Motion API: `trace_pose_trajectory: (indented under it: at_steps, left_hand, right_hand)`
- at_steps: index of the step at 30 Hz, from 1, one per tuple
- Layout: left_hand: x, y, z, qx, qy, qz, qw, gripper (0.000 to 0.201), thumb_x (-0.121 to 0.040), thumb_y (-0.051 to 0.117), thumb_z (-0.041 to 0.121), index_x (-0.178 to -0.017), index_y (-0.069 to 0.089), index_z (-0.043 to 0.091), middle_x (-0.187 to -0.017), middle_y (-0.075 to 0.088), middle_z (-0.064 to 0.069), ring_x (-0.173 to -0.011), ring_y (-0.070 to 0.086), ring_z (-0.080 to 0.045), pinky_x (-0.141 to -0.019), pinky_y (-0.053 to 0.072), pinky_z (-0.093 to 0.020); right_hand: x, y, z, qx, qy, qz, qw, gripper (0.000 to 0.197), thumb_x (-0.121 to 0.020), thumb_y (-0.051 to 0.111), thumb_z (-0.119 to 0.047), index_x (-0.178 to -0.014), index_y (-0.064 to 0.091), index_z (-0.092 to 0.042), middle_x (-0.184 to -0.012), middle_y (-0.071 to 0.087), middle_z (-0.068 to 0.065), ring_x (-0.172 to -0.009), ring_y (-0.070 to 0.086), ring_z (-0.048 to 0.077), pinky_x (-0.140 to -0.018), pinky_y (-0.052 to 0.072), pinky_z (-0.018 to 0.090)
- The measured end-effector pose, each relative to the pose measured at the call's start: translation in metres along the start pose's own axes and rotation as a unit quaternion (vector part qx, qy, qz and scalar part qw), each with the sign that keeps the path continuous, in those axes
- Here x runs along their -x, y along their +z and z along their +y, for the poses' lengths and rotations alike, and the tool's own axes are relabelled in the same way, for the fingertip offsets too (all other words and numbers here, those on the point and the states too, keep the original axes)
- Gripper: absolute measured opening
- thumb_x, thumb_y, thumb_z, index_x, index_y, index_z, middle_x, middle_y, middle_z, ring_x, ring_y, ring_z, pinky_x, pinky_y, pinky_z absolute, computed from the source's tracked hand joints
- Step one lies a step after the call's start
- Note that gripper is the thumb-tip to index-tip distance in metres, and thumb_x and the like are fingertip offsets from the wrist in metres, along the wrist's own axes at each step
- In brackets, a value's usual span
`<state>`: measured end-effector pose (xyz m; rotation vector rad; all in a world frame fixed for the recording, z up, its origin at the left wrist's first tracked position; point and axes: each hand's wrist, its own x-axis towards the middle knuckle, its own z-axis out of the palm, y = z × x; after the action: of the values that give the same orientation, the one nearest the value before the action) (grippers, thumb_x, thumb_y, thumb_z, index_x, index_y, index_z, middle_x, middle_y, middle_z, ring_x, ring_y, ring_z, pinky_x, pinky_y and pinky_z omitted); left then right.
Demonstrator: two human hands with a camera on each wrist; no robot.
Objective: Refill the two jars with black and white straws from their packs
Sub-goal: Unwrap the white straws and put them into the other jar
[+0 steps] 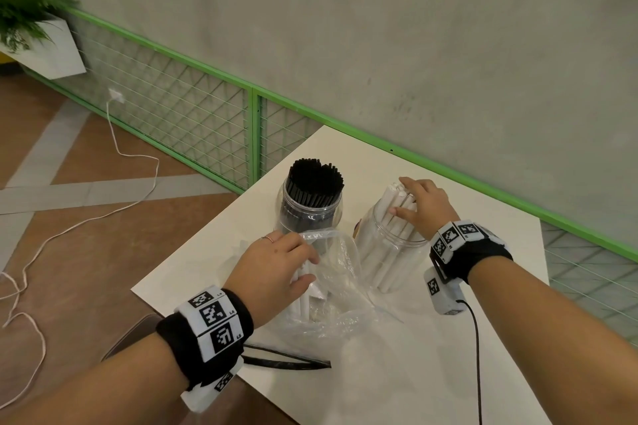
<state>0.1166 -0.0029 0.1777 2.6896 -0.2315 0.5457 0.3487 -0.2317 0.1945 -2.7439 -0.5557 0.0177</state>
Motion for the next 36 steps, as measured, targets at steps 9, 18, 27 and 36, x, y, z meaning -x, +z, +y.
trace_pose_trajectory:
  at_steps: [9, 18, 27, 36]
  left_hand:
    - [-0.001, -0.001, 0.000, 0.001, 0.004, -0.002, 1.000, 0.027, -0.068, 0.080, 0.030, -0.091, 0.067, 0.027, -0.089, 0.064, 0.010, -0.076, 0.060, -0.015, -0.070, 0.044, -0.023]
    - [-0.003, -0.003, -0.001, 0.025, -0.024, -0.029, 0.999, 0.032, -0.075, 0.075, 0.035, -0.104, 0.066, 0.026, -0.099, 0.064, 0.007, -0.088, 0.059, -0.018, -0.081, 0.036, -0.022]
    - [-0.008, -0.012, -0.009, 0.172, -0.094, -0.020, 0.980, 0.048, -0.068, 0.079, 0.044, -0.108, 0.059, 0.027, -0.103, 0.058, 0.012, -0.094, 0.054, -0.006, -0.081, 0.045, -0.023]
    - [0.008, 0.001, -0.021, 0.220, -0.094, -0.035, 0.970, 0.050, -0.068, 0.058, 0.060, -0.111, 0.058, 0.034, -0.108, 0.055, 0.016, -0.103, 0.052, -0.004, -0.090, 0.040, -0.021]
  right_hand:
    - [0.026, -0.012, -0.024, 0.010, -0.023, 0.123, 0.992, 0.084, -0.077, 0.067, -0.056, -0.146, 0.031, -0.025, -0.151, 0.030, 0.007, -0.139, 0.025, 0.031, -0.110, 0.025, 0.051]
    - [0.097, -0.023, -0.068, -0.263, -0.120, 0.014, 0.957, 0.020, -0.087, 0.066, -0.027, -0.106, 0.063, -0.031, -0.102, 0.066, -0.011, -0.093, 0.059, 0.004, -0.083, 0.048, 0.022]
    - [0.142, 0.030, -0.073, -0.054, -0.092, -0.232, 0.967, 0.038, -0.086, 0.064, -0.045, -0.119, 0.057, -0.027, -0.116, 0.058, -0.009, -0.096, 0.059, 0.009, -0.085, 0.050, 0.027]
    - [0.138, 0.040, -0.109, -0.221, -0.107, -0.137, 0.960, 0.065, -0.074, 0.077, -0.045, -0.130, 0.047, -0.029, -0.114, 0.052, -0.016, -0.095, 0.053, -0.001, -0.079, 0.041, 0.011]
